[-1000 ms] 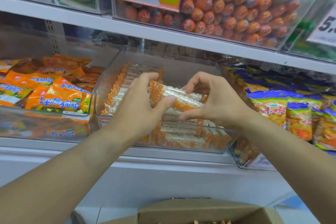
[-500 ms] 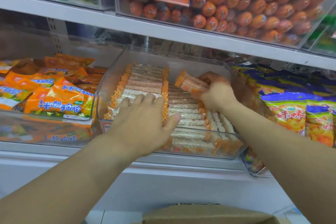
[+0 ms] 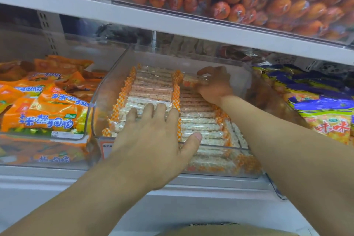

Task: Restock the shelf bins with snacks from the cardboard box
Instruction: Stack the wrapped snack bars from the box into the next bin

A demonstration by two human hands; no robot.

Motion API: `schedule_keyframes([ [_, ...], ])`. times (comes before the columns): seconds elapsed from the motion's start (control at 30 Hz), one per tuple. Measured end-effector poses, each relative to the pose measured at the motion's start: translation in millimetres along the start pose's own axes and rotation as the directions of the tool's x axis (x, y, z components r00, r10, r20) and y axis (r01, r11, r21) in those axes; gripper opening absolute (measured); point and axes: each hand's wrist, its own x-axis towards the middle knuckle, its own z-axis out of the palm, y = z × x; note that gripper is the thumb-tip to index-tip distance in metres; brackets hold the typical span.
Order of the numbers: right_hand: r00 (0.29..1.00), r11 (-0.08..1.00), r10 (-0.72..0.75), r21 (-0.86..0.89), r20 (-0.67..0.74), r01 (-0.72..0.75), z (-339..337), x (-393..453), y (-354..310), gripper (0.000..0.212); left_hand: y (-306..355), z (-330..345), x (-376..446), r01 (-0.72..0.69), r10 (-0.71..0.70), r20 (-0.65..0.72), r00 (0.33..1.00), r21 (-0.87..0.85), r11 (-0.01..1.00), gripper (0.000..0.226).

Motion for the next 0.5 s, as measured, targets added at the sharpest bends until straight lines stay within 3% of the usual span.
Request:
schedule_keyframes([
  [0.13, 0.998, 0.983, -0.051, -0.181, -0.032, 0.045, 2.7, 1.0, -2.5, 0.041, -1.1, 2.2, 0.6, -0.004, 0.004, -0.014, 1.000, -0.010, 1.000, 0.085],
  [0.5, 0.986, 0.966, -0.167, -0.206, -0.027, 0.158, 10.4, -2.9, 0.7, 0.032, -3.3, 0.3, -3.9, -0.052, 0.052, 0.013, 0.999, 0.016, 0.999, 0.099],
])
